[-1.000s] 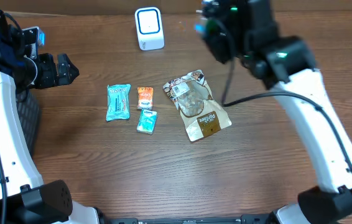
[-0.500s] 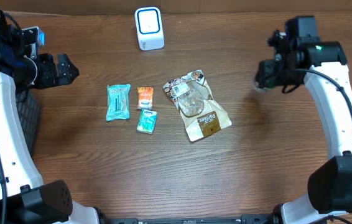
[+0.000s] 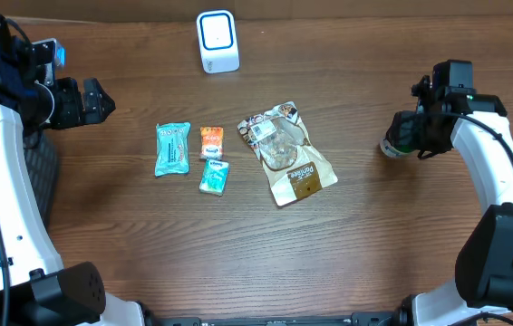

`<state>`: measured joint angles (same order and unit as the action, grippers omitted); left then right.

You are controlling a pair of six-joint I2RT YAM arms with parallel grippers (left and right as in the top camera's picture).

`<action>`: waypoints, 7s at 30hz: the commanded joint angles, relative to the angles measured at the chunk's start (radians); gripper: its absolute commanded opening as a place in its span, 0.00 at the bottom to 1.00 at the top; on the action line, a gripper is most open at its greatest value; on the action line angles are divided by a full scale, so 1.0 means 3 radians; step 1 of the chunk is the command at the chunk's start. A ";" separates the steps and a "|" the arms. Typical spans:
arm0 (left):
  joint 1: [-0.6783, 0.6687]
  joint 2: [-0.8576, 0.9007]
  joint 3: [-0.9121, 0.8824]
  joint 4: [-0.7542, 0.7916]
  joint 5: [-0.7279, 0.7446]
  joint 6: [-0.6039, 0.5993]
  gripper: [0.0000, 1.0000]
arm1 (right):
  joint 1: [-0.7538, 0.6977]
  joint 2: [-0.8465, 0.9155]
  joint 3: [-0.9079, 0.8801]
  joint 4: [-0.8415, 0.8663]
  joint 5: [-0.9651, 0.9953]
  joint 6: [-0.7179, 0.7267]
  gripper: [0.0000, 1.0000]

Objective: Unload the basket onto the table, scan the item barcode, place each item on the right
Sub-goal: 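Move the jar to the right side of the table and release it, then move the right gripper to the blue Kleenex pack and grasp it, then lift the blue Kleenex pack and carry it toward the scanner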

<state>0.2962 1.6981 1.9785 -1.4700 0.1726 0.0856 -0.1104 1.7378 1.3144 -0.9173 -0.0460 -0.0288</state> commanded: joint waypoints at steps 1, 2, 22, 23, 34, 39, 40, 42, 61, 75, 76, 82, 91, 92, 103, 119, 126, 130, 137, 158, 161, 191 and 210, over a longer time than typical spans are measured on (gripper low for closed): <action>-0.0006 -0.0013 0.0042 0.0005 0.0037 0.0064 1.00 | -0.0018 -0.0024 0.0000 0.0027 0.0061 0.0023 0.23; -0.0006 -0.0013 0.0042 0.0005 0.0037 0.0065 0.99 | -0.0047 -0.0024 -0.0009 0.0029 0.0104 0.0023 0.23; -0.0006 -0.0013 0.0042 0.0006 0.0038 0.0064 1.00 | -0.0184 0.0055 -0.0282 0.0253 0.0072 0.0023 0.28; -0.0006 -0.0013 0.0042 0.0005 0.0037 0.0064 1.00 | -0.0184 0.0070 -0.0282 0.0256 0.0072 0.0023 0.28; -0.0006 -0.0013 0.0042 0.0006 0.0038 0.0064 1.00 | -0.0184 0.0193 -0.0251 0.0343 0.0022 0.0024 1.00; -0.0008 -0.0013 0.0042 0.0006 0.0038 0.0064 1.00 | -0.0184 0.0192 0.0312 -0.0135 -0.0289 0.0039 1.00; -0.0008 -0.0013 0.0042 0.0006 0.0038 0.0065 1.00 | -0.0184 0.0192 0.0468 -0.0292 -0.0304 0.0137 1.00; -0.0006 -0.0013 0.0042 0.0006 0.0038 0.0064 1.00 | -0.0174 0.0192 0.0832 -0.0662 -0.0334 0.0408 1.00; -0.0006 -0.0013 0.0042 0.0005 0.0038 0.0064 1.00 | 0.1537 0.0272 0.1076 -0.0220 -0.1134 0.1661 0.80; -0.0006 -0.0013 0.0042 0.0006 0.0037 0.0064 1.00 | 0.2880 0.1049 0.0910 0.0244 -0.0670 0.2527 0.51; -0.0006 -0.0013 0.0042 0.0005 0.0038 0.0064 0.99 | 0.2914 0.1104 0.0910 0.0248 -0.0671 0.2590 0.50; -0.0006 -0.0013 0.0042 0.0005 0.0038 0.0065 1.00 | 0.3021 0.1325 0.0849 0.0371 -0.0594 0.2838 0.45; -0.0006 -0.0013 0.0042 0.0006 0.0037 0.0064 1.00 | 0.3023 0.1456 0.0848 0.0538 -0.0519 0.2805 0.20; -0.0006 -0.0013 0.0042 0.0006 0.0038 0.0064 1.00 | 0.3023 0.1456 0.0848 0.0520 -0.0521 0.2729 0.12; -0.0008 -0.0013 0.0042 0.0006 0.0038 0.0064 1.00 | 0.2754 0.1451 0.1368 -0.0702 -0.1231 -0.0443 0.04; -0.0006 -0.0013 0.0042 0.0006 0.0037 0.0064 0.99 | 0.2525 0.1452 0.1391 -0.0498 -0.0899 0.0163 0.56; -0.0006 -0.0013 0.0042 0.0006 0.0038 0.0064 0.99 | 0.2455 0.1453 0.1253 -0.0350 -0.1105 0.0186 0.50; -0.0006 -0.0013 0.0042 0.0005 0.0037 0.0064 1.00 | 0.2455 0.1453 0.1136 -0.0341 -0.1420 0.0223 0.45; -0.0008 -0.0013 0.0042 0.0006 0.0038 0.0064 1.00 | 0.2459 0.1455 0.1047 -0.0327 -0.1511 0.0226 0.43; -0.0008 -0.0013 0.0042 0.0006 0.0038 0.0064 0.99 | 0.2349 0.1607 0.0905 -0.0127 -0.1685 0.0603 0.04; -0.0008 -0.0013 0.0042 0.0005 0.0038 0.0064 1.00 | 0.2321 0.1498 0.0927 -0.0188 -0.1898 0.0544 0.04; -0.0008 -0.0013 0.0042 0.0006 0.0038 0.0064 1.00 | 0.1047 0.0551 0.0896 0.0114 -0.5077 0.0834 0.04; -0.0008 -0.0013 0.0042 0.0006 0.0038 0.0064 1.00 | 0.1143 0.0551 0.0896 0.0127 -0.3426 0.0993 0.04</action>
<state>0.2962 1.6981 1.9785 -1.4696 0.1726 0.0856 0.1879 1.9011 1.5818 -0.8692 -1.4006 0.2321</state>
